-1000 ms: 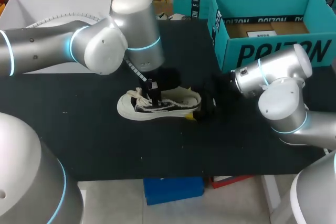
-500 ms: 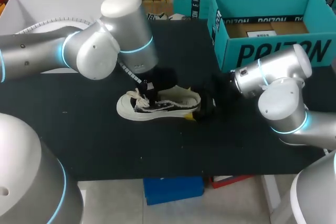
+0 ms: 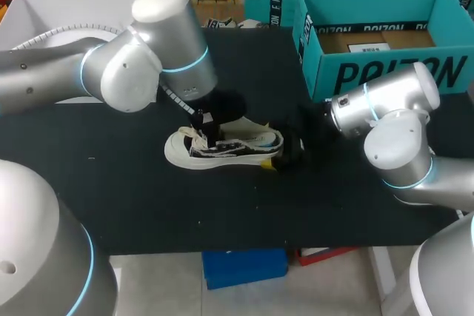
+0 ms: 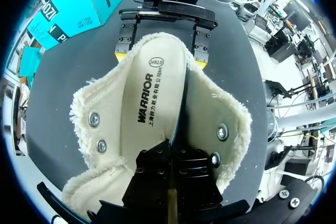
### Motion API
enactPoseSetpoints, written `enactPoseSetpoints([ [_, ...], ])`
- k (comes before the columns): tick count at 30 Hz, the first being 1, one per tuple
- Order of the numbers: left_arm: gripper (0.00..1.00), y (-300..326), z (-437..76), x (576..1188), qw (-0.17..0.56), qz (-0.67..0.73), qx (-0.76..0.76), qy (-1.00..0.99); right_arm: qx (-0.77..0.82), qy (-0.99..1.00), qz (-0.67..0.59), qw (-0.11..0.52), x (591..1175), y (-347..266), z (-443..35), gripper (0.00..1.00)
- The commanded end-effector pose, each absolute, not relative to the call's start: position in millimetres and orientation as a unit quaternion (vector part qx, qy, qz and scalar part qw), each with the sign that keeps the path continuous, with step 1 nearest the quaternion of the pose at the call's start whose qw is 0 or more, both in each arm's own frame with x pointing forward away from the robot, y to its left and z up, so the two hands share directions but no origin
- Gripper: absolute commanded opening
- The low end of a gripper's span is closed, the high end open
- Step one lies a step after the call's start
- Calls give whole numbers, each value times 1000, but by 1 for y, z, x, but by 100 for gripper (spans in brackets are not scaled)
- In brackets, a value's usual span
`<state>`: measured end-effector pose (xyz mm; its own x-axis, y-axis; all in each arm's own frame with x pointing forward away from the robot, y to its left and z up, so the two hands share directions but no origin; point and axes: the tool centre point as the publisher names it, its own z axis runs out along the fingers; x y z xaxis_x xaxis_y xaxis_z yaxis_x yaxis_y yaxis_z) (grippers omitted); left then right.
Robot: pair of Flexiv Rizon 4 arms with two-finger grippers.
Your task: Take the shoe out of the shoebox, open the shoe tongue, remove and reinsert the insole, then place the shoe into the shoebox
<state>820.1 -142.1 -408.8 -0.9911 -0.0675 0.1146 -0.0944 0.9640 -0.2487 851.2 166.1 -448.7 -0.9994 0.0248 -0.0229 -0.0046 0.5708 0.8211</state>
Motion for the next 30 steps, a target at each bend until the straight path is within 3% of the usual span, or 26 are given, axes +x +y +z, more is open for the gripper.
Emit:
enactPoseSetpoints([
  [1, 0, -137, -403, 818, 50, 133, 40, -989, 7, 887, 462, 16, 854, 165, -455, 0],
  [25, 0, -158, -410, 816, 70, 130, 0, -989, 7, 887, 462, 16, 854, 165, -455, 0],
  [26, 11, -160, -411, 817, 73, 127, -3, -989, 7, 887, 462, 16, 854, 165, -455, 0],
  [27, 48, -162, -413, 818, 77, 125, -5, -989, 7, 887, 462, 16, 854, 165, -455, 0],
  [28, 100, -165, -415, 820, 80, 123, -9, -989, 7, 887, 462, 16, 854, 165, -455, 0],
  [30, 100, -169, -413, 822, 83, 126, -21, -988, 7, 887, 462, 16, 854, 165, -455, 0],
])
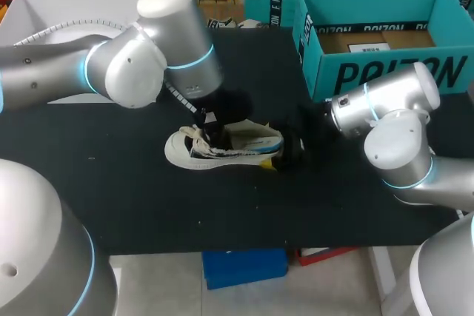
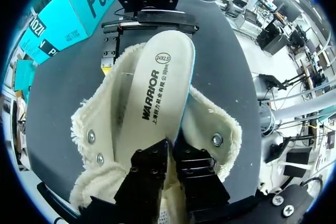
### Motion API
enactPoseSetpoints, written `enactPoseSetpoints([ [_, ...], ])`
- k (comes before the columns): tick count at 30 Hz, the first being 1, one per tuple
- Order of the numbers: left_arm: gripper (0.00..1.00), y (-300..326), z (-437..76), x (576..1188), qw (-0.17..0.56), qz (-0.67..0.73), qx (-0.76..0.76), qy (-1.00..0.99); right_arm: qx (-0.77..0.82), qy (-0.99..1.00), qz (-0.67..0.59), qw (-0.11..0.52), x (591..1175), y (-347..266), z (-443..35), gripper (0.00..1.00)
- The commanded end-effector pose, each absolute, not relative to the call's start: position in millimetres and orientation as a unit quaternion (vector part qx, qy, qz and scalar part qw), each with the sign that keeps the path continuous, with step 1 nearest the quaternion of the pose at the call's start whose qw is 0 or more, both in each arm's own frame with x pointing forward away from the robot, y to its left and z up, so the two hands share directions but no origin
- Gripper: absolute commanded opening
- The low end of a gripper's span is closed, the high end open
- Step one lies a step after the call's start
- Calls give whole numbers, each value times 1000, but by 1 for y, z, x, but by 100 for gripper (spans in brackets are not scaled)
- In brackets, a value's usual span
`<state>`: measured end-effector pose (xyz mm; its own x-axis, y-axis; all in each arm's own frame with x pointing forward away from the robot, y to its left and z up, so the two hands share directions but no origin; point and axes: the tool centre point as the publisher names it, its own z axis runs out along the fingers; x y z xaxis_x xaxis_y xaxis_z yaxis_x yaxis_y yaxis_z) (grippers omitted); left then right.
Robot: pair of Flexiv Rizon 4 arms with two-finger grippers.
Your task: Take the shoe out of the shoebox, open the shoe tongue, remove and reinsert the insole, then place the shoe into the shoebox
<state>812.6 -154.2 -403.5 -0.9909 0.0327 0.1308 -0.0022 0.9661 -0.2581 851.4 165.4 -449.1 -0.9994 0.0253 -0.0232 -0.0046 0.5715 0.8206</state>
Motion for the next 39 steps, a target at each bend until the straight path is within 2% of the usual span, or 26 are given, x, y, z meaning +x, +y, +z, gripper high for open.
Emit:
enactPoseSetpoints([
  [1, 100, -173, -410, 822, 83, 130, -33, -988, 7, 887, 462, 16, 854, 165, -455, 0],
  [15, 100, -230, -342, 795, 24, 156, -140, -977, 7, 887, 462, 16, 854, 165, -455, 0],
  [28, 100, -251, -357, 777, -56, 140, -135, -979, 7, 887, 462, 16, 854, 165, -455, 0],
  [34, 100, -244, -363, 780, -122, 125, -88, -981, 7, 887, 462, 16, 854, 165, -455, 0],
  [39, 100, -240, -372, 787, -134, 128, -81, -979, 7, 887, 462, 16, 854, 165, -455, 0],
])
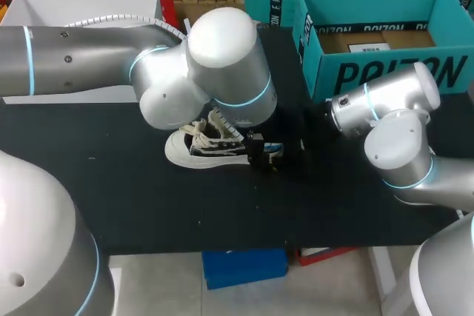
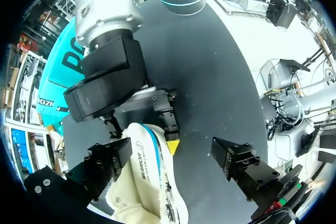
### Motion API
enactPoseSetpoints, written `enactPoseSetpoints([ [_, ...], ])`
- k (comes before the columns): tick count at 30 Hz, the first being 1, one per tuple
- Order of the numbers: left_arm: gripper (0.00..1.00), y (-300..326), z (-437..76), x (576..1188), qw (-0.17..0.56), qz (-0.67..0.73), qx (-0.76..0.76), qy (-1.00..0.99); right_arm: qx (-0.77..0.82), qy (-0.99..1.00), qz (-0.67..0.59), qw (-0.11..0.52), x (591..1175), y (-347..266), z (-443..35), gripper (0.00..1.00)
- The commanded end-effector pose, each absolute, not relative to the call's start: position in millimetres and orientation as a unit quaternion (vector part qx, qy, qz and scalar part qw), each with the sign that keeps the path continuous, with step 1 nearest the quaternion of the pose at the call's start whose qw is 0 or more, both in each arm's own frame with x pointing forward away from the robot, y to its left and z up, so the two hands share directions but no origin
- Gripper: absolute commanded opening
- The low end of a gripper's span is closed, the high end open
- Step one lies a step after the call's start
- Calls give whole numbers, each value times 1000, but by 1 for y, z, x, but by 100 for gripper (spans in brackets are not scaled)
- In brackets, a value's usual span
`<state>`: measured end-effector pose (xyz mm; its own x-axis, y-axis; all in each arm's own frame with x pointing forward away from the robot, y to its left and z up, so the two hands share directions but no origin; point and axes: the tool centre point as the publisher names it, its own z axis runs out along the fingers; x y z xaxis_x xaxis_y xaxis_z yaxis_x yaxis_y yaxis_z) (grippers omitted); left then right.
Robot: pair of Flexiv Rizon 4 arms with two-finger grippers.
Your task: Take the shoe out of the shoebox, open the shoe tongue, remove and reinsert the insole, then place the shoe into the shoebox
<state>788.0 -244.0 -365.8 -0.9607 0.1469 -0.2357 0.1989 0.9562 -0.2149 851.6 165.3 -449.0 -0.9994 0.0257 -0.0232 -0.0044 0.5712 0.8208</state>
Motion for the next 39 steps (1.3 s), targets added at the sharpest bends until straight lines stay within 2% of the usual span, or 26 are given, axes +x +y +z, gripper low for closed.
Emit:
enactPoseSetpoints([
  [1, 100, -240, -372, 788, 141, -129, 80, 978, 7, 887, 462, 16, 854, 165, -455, 0],
  [18, 100, -232, -384, 816, 163, -123, 56, 977, 7, 887, 462, 16, 854, 165, -455, 0],
  [22, 79, -233, -383, 819, 166, -126, 55, 977, 7, 887, 462, 16, 854, 165, -455, 0],
  [23, 79, -234, -383, 819, 167, -126, 55, 976, 7, 887, 462, 16, 854, 165, -455, 0],
  [26, 72, -235, -385, 821, 169, -125, 55, 976, 7, 887, 462, 16, 854, 165, -455, 0],
  [28, 51, -236, -386, 823, 168, -124, 54, 976, 7, 887, 462, 16, 854, 165, -455, 0],
  [29, 47, -236, -386, 824, 168, -124, 54, 976, 7, 887, 462, 16, 854, 165, -455, 0],
  [39, 42, -242, -386, 826, 178, -124, 52, 975, 7, 887, 462, 16, 854, 165, -455, 0],
])
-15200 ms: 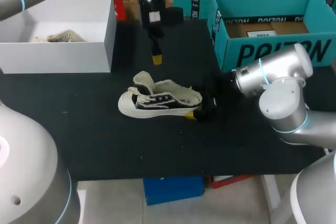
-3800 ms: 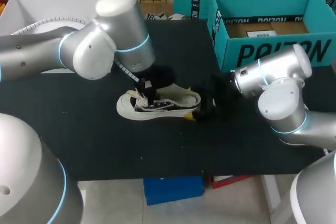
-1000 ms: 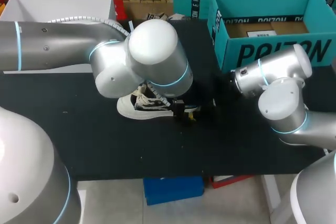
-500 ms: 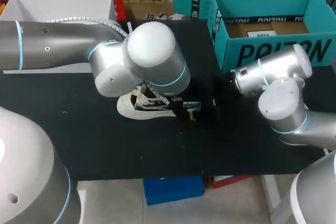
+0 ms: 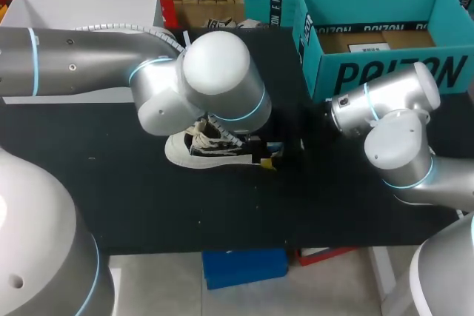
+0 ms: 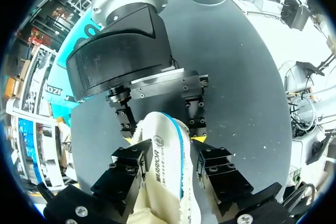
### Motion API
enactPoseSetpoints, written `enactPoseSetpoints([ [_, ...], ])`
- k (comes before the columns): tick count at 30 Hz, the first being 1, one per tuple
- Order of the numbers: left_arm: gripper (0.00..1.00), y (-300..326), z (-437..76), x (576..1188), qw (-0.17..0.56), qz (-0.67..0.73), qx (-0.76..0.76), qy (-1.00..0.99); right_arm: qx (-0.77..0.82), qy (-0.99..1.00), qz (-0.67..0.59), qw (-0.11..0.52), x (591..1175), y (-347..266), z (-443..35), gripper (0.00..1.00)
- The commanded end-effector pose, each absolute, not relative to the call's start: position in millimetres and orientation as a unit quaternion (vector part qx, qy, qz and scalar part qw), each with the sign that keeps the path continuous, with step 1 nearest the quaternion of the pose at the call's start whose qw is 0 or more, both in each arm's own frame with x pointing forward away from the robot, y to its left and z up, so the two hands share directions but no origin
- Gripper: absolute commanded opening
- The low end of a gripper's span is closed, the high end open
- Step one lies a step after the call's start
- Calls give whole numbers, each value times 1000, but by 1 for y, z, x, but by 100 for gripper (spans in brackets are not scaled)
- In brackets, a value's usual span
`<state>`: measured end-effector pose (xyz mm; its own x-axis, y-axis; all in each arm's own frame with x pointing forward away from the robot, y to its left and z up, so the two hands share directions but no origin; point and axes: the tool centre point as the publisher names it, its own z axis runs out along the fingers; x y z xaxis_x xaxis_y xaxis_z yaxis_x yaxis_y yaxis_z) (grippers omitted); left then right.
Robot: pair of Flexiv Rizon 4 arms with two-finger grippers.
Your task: Take the shoe out of the shoebox, open the shoe tongue, remove and reinsert the insole, then place the shoe into the shoebox
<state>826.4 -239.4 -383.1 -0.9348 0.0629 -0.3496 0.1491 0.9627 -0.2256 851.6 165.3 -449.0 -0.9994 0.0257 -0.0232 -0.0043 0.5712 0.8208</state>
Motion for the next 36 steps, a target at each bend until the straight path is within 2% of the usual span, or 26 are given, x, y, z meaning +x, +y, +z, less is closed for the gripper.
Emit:
enactPoseSetpoints([
  [1, 37, -242, -386, 826, 180, -123, 49, 975, 7, 887, 462, 16, 854, 165, -455, 0],
  [2, 26, -242, -386, 827, 180, -123, 48, 975, 7, 887, 462, 16, 854, 165, -455, 0],
  [3, 6, -243, -386, 827, 181, -124, 46, 975, 7, 887, 462, 16, 854, 165, -455, 0],
  [4, 0, -244, -386, 827, 180, -125, 46, 975, 7, 887, 462, 16, 854, 165, -455, 0],
  [5, 0, -244, -386, 828, 180, -125, 46, 975, 7, 887, 462, 16, 854, 165, -455, 0],
  [6, 4, -245, -387, 828, 180, -125, 47, 975, 7, 887, 462, 16, 854, 165, -455, 0],
  [8, 0, -247, -387, 828, 181, -125, 48, 974, 7, 887, 462, 16, 854, 165, -455, 0],
  [22, 0, -244, -373, 818, 152, -146, 60, 976, 7, 887, 462, 16, 854, 165, -455, 0],
  [36, 0, -226, -330, 786, 31, -239, 83, 967, 7, 887, 462, 16, 854, 165, -455, 0],
])
